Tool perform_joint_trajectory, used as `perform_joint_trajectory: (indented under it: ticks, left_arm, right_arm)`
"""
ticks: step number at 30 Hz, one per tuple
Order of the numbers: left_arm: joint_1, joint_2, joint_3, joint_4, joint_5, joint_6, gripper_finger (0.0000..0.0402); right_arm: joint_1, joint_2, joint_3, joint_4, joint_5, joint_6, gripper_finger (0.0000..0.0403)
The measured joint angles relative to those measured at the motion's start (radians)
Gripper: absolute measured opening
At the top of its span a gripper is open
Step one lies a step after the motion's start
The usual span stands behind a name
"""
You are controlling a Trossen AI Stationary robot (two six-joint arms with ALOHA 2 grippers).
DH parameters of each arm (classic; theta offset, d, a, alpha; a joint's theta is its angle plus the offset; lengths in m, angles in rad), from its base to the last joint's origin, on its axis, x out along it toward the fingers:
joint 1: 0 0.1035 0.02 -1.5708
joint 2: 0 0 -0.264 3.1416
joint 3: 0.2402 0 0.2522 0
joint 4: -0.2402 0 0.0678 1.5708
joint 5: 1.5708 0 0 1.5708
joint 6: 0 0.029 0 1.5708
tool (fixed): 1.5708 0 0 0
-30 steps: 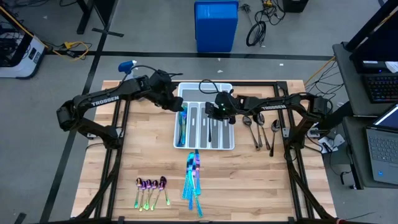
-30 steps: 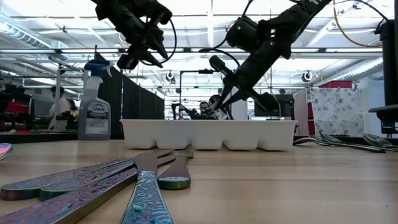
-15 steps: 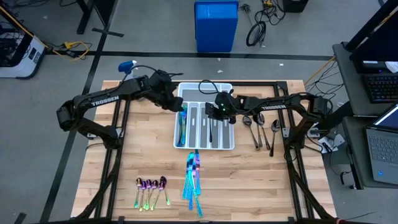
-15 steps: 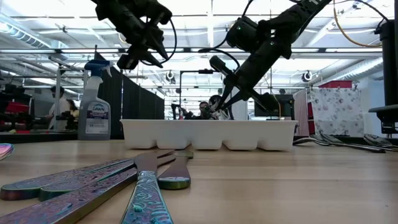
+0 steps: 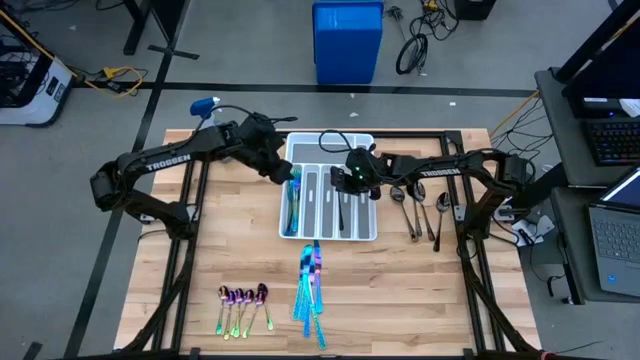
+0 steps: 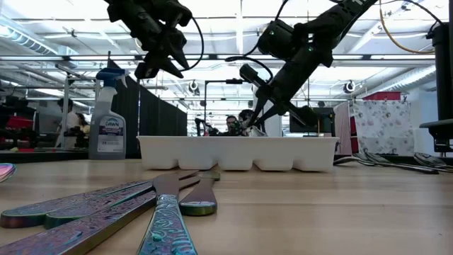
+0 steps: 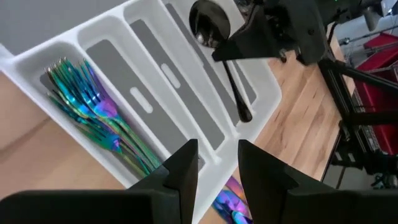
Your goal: Sort silverware
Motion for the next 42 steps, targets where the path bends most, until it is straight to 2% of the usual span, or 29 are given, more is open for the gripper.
perform_joint_trajectory:
  ticks: [6,19,36,42]
  left_arm:
    - [0.000,0.000,0.000,-0.014,0.034,0.049,0.0099]
    - [0.000,0.000,0.000,-0.016,0.039,0.094,0.0099]
    - [0.000,0.000,0.000,-0.018,0.047,0.069,0.0099]
    - [0.000,0.000,0.000,-0.019,0.078,0.067,0.0099]
  right_arm:
    - [0.000,-0.002,0.000,-0.018,0.009,0.041,0.0000]
    - [-0.001,-0.002,0.000,-0.104,0.067,0.056,0.0000]
    - [-0.002,0.003,0.000,-0.147,0.087,0.013,0.0000]
    - [-0.002,0.003,0.000,-0.151,0.087,0.006,0.0019]
